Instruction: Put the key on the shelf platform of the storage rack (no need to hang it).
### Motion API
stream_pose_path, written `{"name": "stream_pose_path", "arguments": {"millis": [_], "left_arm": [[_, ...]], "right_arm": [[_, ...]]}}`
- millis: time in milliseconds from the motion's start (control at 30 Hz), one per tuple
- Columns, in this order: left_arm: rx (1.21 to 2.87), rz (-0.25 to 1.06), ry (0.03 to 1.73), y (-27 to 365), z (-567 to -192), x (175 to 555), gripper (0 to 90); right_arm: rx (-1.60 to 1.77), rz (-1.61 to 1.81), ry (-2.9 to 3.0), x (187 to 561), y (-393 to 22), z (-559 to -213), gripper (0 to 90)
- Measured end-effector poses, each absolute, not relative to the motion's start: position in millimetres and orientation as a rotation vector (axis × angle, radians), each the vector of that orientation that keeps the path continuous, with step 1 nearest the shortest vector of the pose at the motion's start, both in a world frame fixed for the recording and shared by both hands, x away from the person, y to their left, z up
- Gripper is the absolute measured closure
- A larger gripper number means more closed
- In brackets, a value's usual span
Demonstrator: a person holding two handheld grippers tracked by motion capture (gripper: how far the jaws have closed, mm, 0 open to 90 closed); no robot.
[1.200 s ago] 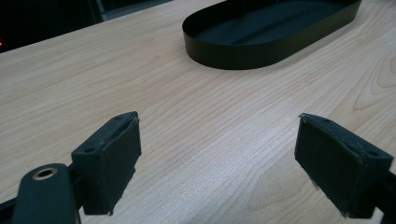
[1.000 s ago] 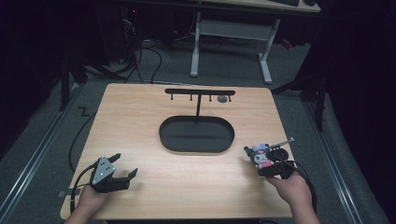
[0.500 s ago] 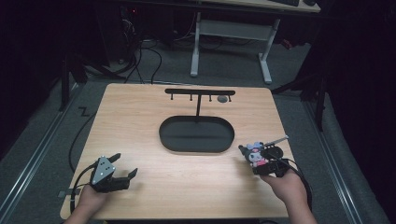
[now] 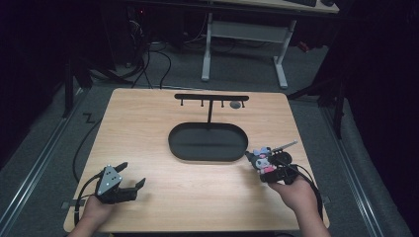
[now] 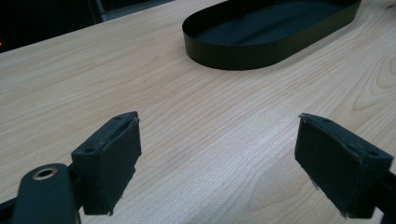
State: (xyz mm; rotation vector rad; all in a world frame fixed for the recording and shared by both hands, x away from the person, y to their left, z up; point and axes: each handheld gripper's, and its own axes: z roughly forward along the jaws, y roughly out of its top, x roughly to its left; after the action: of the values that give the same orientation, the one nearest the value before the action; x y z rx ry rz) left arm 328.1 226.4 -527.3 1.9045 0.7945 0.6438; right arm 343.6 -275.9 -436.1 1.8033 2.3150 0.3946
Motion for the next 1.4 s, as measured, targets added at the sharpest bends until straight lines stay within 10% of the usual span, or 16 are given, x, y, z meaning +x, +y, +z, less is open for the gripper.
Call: {"name": "stream_pose_path", "arguments": {"millis": [1400], "left_arm": [[1.896,0.644,0.794,227,-527,328,15.5]], "right_arm": [[1.674,0.420,2.374,394,-212,-418,48.6]]}}
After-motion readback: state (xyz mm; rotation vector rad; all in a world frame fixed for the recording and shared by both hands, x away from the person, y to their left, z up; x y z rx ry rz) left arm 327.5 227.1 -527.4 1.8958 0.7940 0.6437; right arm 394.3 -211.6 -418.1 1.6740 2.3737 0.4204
